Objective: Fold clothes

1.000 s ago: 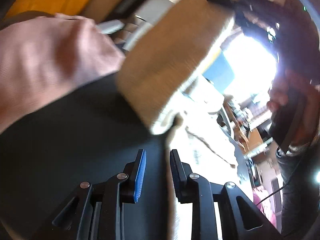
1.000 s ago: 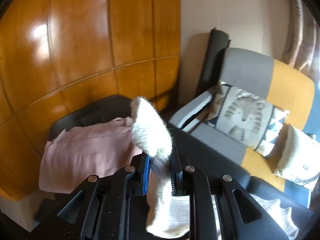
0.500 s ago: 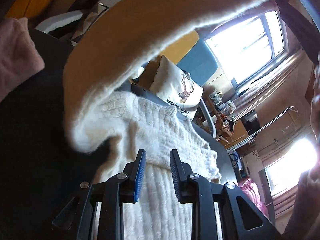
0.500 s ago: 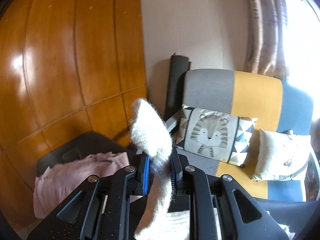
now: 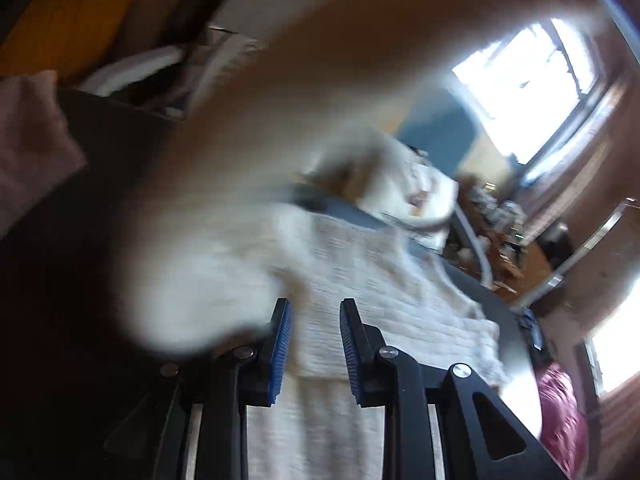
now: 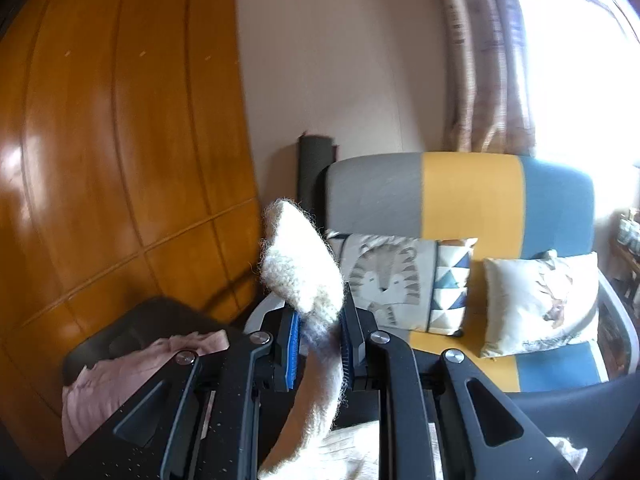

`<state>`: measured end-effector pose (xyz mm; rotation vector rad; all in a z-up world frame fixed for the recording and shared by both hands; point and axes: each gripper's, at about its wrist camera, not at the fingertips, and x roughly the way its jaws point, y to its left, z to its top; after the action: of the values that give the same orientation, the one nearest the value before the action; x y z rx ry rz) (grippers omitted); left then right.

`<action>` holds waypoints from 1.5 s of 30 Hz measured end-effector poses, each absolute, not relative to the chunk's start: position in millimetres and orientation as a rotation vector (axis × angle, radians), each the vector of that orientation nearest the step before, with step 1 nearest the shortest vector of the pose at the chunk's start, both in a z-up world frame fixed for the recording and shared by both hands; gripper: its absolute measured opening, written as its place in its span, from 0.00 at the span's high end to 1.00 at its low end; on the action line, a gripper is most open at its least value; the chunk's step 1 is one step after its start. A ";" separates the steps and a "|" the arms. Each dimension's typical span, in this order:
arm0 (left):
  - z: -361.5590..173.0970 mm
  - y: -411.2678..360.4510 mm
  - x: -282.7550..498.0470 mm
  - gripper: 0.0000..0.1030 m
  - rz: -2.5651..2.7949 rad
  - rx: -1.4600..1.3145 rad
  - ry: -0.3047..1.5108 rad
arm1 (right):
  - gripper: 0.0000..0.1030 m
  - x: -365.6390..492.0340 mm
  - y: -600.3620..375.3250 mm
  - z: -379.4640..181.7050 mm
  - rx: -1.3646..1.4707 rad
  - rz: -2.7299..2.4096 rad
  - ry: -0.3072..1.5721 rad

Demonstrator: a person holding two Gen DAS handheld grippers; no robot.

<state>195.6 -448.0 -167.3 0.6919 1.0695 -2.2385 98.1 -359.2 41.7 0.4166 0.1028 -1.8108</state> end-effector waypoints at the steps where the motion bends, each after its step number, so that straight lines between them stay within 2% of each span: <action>1: -172.8 -456.1 201.5 0.76 -2.197 0.701 1.085 | 0.83 92.3 -354.2 41.4 0.422 -1.830 0.085; 6: -191.0 -482.0 223.1 0.76 -2.099 0.710 1.165 | 0.83 63.2 -325.2 30.6 0.472 -1.931 0.018; 11: -192.7 -481.1 226.2 0.76 -2.116 0.720 1.082 | 0.83 36.5 -281.7 6.4 0.519 -2.067 0.001; 22: -191.5 -472.6 212.5 0.77 -2.094 0.765 1.003 | 0.83 -33.0 -207.4 -123.8 0.896 -2.192 -0.038; 26: -190.3 -470.6 212.1 0.77 -2.095 0.776 0.983 | 0.82 -44.7 -173.8 -156.5 0.994 -2.174 -0.141; 28: -189.8 -469.2 213.3 0.77 -2.096 0.781 0.976 | 0.68 -54.0 -156.7 -169.5 1.056 -2.160 -0.204; 29: -189.9 -468.9 213.6 0.77 -2.097 0.782 0.974 | 0.53 -56.6 -149.1 -175.4 1.084 -2.154 -0.231; 30: -189.9 -468.5 213.8 0.77 -2.097 0.783 0.971 | 0.45 -59.0 -143.2 -180.4 1.109 -2.151 -0.249; 33: -190.0 -467.7 213.0 0.77 -2.101 0.789 0.962 | 0.45 -67.6 -132.5 -192.7 1.172 -2.136 -0.265; 45: -191.6 -469.6 211.4 0.77 -2.108 0.801 0.953 | 0.45 -82.9 -172.0 -242.3 1.290 -1.995 -0.018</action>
<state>211.4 -469.6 -191.6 0.8010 0.9532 -2.1083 -82.9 -172.0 -242.3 1.2898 -0.0180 -1.9945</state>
